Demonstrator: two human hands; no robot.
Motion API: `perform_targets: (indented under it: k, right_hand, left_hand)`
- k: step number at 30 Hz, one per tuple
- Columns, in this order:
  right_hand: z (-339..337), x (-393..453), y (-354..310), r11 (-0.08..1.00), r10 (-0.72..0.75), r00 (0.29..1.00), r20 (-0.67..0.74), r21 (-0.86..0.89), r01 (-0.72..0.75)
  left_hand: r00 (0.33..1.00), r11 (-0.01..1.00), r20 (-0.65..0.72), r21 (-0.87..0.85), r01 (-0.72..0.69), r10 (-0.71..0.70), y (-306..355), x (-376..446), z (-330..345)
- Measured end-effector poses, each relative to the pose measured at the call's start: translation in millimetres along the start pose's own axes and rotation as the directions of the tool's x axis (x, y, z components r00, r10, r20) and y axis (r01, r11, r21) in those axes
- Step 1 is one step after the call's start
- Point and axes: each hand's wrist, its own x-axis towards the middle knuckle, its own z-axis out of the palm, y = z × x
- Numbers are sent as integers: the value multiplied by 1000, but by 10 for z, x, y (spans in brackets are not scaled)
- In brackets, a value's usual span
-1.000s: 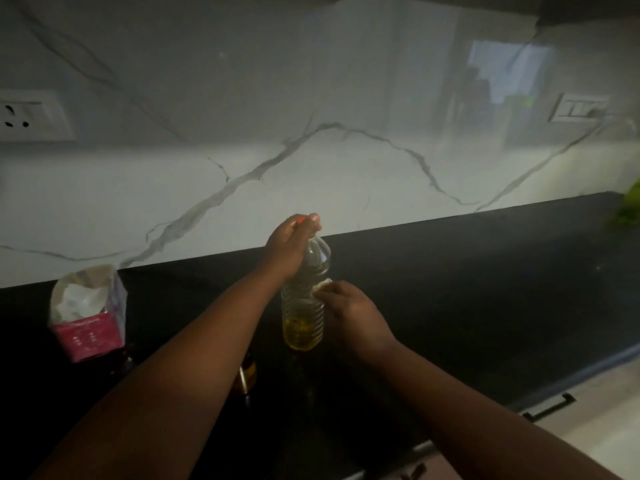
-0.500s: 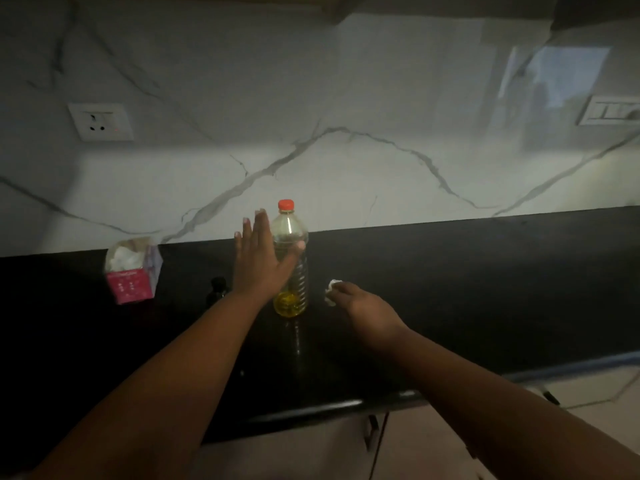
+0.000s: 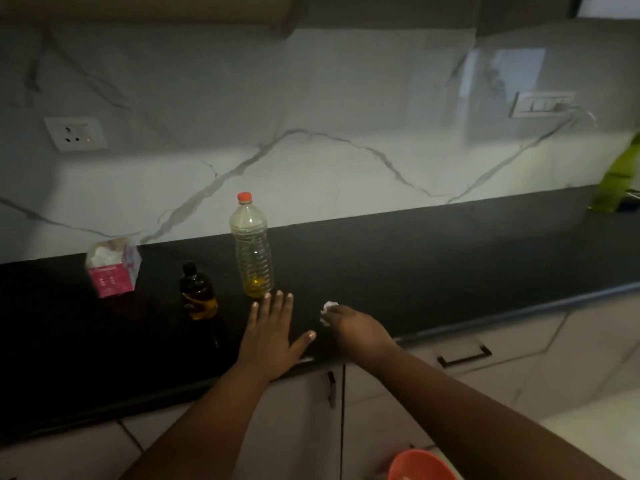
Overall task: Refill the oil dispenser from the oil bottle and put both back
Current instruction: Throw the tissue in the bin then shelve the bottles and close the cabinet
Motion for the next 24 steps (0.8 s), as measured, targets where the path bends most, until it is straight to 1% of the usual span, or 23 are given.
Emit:
perform_targets:
  k: [2,4,7,11,15,18,24]
  right_hand:
    - [65,-165,10,998,63,998,-18,21,-62]
    - [145,-340,20,995,95,994,-59,31,-93]
    - [225,-625,-22,987,158,986,-49,41,-156]
    - [314,-960,-84,980,193,979,-71,50,-190]
    - [476,-1317,-77,978,208,977,-44,25,-207]
    - [537,-1527,5,974,225,974,-24,5,-225]
    - [609,-1904,376,955,295,955,34,17,-296]
  left_hand:
    - [999,1000,48,-16,-25,26,132,-108,47]
    - [994,999,100,-27,-42,45,237,-253,87]
    - [983,997,172,-26,-67,70,315,-544,114]
    - [969,997,234,-28,-72,77,362,-865,166]
    - [943,993,314,-77,-88,108,504,-1090,253]
    - [928,989,346,-100,-112,141,729,-1159,298]
    - [880,972,414,-111,-207,235,1276,-1082,497]
